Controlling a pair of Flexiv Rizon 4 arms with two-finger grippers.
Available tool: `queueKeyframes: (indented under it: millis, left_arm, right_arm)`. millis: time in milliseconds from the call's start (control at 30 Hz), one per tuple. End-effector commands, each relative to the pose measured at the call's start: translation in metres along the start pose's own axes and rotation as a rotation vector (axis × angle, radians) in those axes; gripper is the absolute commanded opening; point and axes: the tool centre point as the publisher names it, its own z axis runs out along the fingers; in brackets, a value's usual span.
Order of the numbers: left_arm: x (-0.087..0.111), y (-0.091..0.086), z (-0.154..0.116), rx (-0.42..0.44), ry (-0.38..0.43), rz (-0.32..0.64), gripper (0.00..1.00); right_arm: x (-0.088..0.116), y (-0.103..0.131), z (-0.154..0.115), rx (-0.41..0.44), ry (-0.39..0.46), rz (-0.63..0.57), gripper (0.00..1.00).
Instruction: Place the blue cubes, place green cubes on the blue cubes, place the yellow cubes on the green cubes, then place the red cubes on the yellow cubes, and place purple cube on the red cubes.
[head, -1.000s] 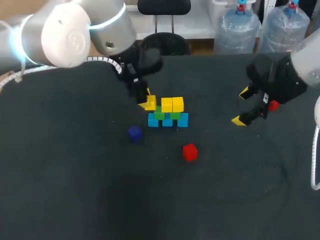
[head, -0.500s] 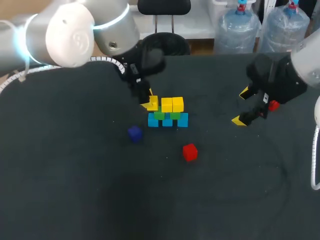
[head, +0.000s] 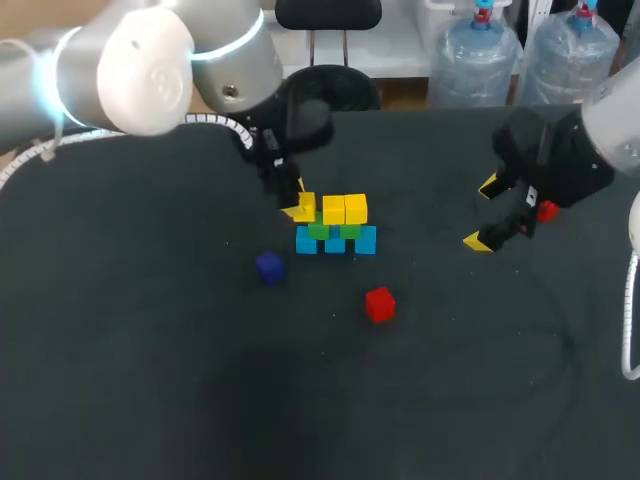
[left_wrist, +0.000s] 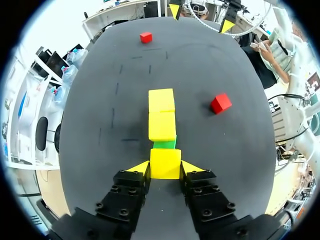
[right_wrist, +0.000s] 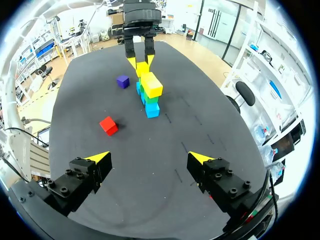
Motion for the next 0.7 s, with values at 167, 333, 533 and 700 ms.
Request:
queueKeyframes:
  millis: [167, 333, 533, 700]
  left_arm:
    - [-0.0055, 0.0024, 0.0026, -0.003, 0.024, 0.002, 0.0]
    - [-0.0068, 0.0031, 0.003, -0.002, 0.027, 0.006, 0.0]
    - [-0.0074, 0.0032, 0.0035, -0.001, 0.03, 0.01, 0.0]
    - [-0.0076, 0.0033, 0.0038, 0.001, 0.032, 0.012, 0.0]
  right_arm:
    - [-0.0001, -0.0011, 0.0011, -0.002, -0.002, 0.0, 1.0]
    - [-0.0001, -0.0011, 0.0011, -0.002, -0.002, 0.0, 1.0]
    - [-0.0001, -0.0011, 0.0011, -0.002, -0.002, 0.0, 1.0]
    - [-0.0001, -0.0011, 0.0011, -0.002, -0.002, 0.0, 1.0]
